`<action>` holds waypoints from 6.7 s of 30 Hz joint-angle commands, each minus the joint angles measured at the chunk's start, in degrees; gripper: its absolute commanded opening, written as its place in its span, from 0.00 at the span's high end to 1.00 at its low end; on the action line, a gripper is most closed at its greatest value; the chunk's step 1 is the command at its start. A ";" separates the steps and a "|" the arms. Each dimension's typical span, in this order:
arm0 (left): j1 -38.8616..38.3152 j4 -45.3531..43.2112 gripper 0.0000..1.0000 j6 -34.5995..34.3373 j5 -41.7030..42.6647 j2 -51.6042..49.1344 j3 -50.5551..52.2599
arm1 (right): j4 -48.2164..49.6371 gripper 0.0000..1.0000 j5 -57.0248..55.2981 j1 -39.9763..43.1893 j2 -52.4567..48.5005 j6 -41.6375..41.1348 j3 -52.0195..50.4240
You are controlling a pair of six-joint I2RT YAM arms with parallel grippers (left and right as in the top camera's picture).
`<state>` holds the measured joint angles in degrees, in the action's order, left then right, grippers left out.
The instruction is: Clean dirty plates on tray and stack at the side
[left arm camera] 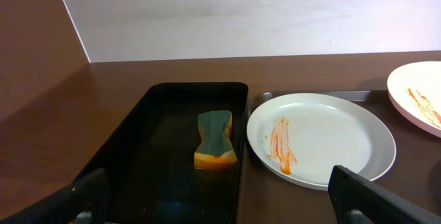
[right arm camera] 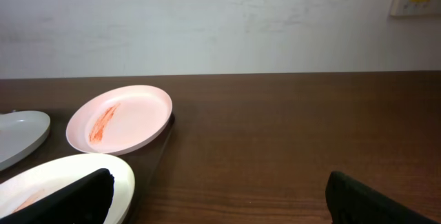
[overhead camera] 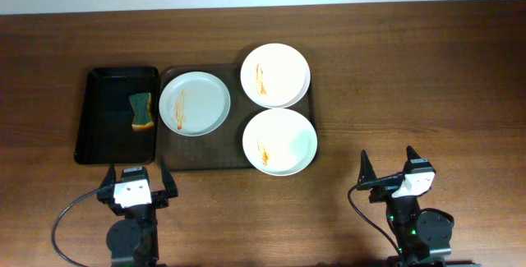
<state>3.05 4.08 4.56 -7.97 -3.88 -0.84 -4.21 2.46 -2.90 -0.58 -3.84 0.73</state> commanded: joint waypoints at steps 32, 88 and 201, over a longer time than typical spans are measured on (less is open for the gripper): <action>0.28 -0.33 0.01 0.94 0.20 -0.02 0.31 | 0.07 0.02 -3.15 -0.48 0.26 0.55 -0.42; 2.34 55.06 0.03 -14.21 -2.29 -88.15 -87.12 | -32.79 0.35 8.33 -29.90 -118.79 -14.99 102.07; 9.33 52.41 0.99 -5.33 7.69 -103.67 -91.10 | -27.74 0.96 13.66 -31.65 -135.10 -24.13 103.47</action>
<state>12.36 56.60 -0.23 -1.80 -107.48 -91.50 -32.47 14.72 -34.94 -134.32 -27.18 103.42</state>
